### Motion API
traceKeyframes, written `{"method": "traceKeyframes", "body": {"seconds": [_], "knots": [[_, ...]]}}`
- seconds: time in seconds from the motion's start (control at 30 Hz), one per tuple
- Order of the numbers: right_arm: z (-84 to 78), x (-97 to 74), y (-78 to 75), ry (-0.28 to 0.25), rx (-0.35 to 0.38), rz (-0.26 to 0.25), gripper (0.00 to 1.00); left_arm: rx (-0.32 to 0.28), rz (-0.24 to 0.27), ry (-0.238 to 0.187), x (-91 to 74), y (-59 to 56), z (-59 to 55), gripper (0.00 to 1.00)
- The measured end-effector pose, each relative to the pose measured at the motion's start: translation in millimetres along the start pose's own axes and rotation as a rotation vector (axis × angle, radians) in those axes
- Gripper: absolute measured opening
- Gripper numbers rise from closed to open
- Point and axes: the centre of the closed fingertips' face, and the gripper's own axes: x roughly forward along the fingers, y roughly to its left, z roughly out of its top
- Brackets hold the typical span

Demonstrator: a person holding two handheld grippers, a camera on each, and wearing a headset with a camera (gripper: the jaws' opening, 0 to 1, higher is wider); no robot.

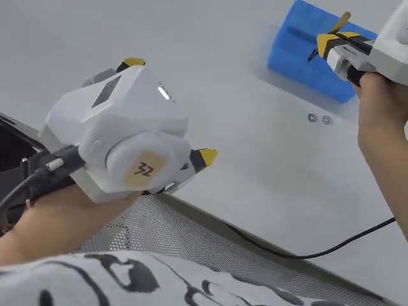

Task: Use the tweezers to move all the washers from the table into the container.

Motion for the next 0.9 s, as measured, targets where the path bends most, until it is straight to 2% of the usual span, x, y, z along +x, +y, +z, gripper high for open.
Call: {"method": "traceKeyframes", "body": {"seconds": [0.1, 0.13, 0.33, 0.57, 0.67, 0.73, 0.9], "knots": [[-5.5, 1.4, -0.8, 0.02, -0.012, -0.005, 0.03, -0.002, -0.002, -0.003, -1.7, -0.2, 1.4, 0.9], [-4.5, 1.5, -0.7, 0.003, -0.008, -0.007, 0.03, -0.002, -0.002, -0.002, -2.4, -0.2, 1.4, 0.9], [-4.1, -1.5, -3.1, 0.005, -0.014, -0.019, 0.03, -0.002, 0.008, -0.009, -9.2, 2.5, 4.1, 0.9], [-4.2, -2.6, -1.1, -0.001, 0.023, -0.017, 0.04, -0.024, 0.02, -0.029, -18.7, 5.1, 13.5, 0.91], [-4.2, -8.0, -3.6, -0.004, 0.041, -0.035, 0.04, -0.038, 0.018, -0.042, -23.3, 4.6, 17.0, 0.91], [1.4, -12.6, -3.9, -0.032, 0.052, -0.049, 0.04, -0.041, 0.014, -0.048, -23.4, 3.1, 18.0, 0.91], [17.8, -31.5, -6.2, -0.084, 0.096, -0.046, 0.04, -0.048, 0.011, -0.055, -24.5, 0.5, 20.3, 0.92]]}}
